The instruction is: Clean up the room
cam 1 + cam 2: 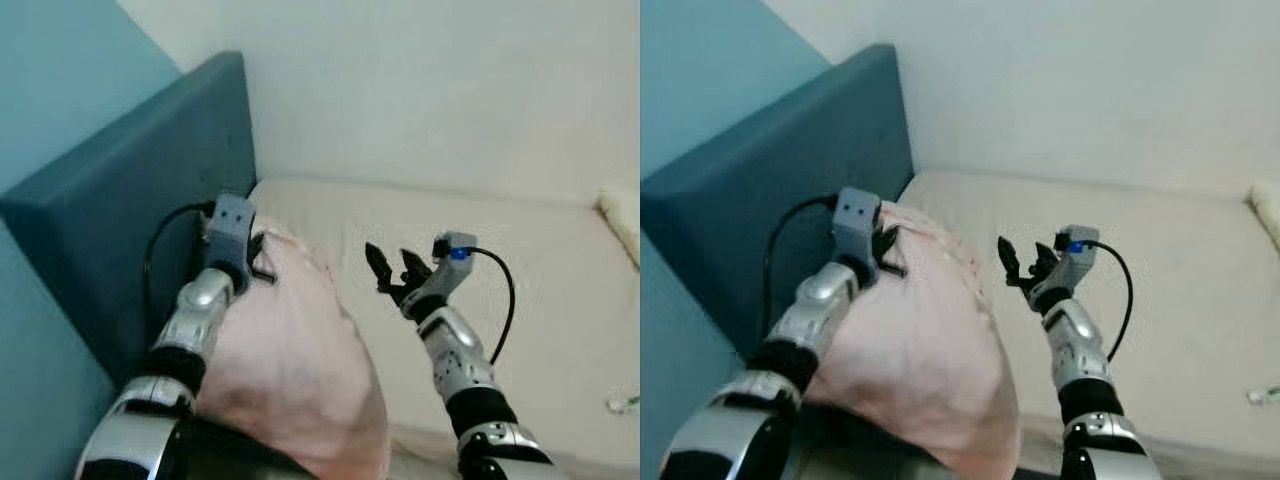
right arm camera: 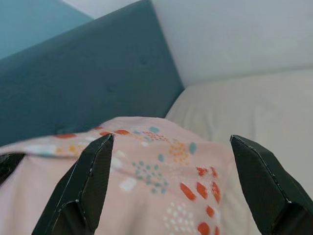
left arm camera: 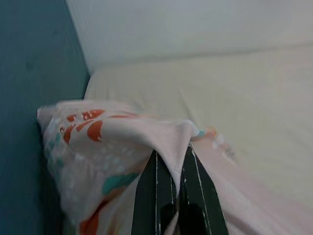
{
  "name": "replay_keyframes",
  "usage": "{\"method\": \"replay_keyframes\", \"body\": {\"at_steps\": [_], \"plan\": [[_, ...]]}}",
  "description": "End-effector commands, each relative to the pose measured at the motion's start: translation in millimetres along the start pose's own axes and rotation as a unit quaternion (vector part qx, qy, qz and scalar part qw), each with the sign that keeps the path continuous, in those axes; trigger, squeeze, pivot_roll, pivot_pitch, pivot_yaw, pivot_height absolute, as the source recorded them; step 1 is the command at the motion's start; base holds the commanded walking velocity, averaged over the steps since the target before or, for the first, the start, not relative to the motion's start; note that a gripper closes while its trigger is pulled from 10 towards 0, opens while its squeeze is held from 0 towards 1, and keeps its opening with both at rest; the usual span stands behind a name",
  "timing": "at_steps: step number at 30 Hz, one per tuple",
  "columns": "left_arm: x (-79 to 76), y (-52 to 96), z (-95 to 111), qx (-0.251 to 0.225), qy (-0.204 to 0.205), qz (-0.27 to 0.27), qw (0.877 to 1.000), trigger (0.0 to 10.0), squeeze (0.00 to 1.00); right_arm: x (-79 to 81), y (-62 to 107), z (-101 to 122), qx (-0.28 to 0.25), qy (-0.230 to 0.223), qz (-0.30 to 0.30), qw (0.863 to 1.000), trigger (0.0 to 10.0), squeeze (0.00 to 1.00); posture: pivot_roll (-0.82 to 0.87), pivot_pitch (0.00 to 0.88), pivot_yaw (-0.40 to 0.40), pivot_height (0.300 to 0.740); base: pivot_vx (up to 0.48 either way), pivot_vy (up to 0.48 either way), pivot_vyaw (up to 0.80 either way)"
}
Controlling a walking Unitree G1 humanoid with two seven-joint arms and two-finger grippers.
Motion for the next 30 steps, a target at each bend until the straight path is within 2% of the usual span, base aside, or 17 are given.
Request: {"method": "replay_keyframes", "body": {"at_steps": [1,3,10,14,24,30], "plan": [[3.0,-4.4,27.5,-0.051,0.001,0.009,0.999,10.0,0.00,-2.4,1.2,-0.9,0.000,-0.001,-0.004,1.000,10.0,0.00,-0.09,0.000,0.004,0.740,0.000,-0.480,0.00],[0.4,-3.4,25.0,-0.049,0.003,0.009,0.999,10.0,0.00,-2.2,1.4,-1.6,0.001,-0.001,-0.004,1.000,10.0,0.00,-0.08,0.000,0.005,0.740,0.000,-0.382,0.00],[-15.4,-2.0,21.0,-0.045,0.023,-0.003,0.999,10.0,0.00,-1.0,-1.0,-1.0,0.003,0.005,-0.003,1.000,10.0,0.00,-0.09,0.000,0.007,0.740,0.000,0.000,0.00],[-17.5,0.2,19.4,-0.045,0.027,-0.005,0.999,10.0,0.00,-2.0,0.6,-1.5,0.003,0.007,-0.004,1.000,10.0,0.00,-0.09,0.000,0.007,0.740,0.000,0.000,0.00],[-12.9,1.5,19.2,-0.047,0.033,0.000,0.998,10.0,0.00,-4.5,2.5,-3.3,0.007,0.012,-0.008,1.000,10.0,0.00,-0.09,0.000,0.004,0.740,0.000,0.000,0.00],[-9.9,3.8,28.4,-0.075,0.040,-0.008,0.996,10.0,0.00,-1.1,0.3,-1.5,0.005,0.015,-0.003,1.000,10.0,0.00,-0.09,0.000,0.002,0.740,0.084,0.000,0.00]]}}
Point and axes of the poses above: a point about 5 cm out from each wrist's last joint towards the gripper, its own y axis pointing back from the gripper into the wrist, its own z axis along the axis of the wrist's last joint, x = y × z, the point moved 5 cm from there along -y, pointing out of the wrist towards the gripper, and after that the axes turned 13 degrees about -y, right-handed, at the moved point
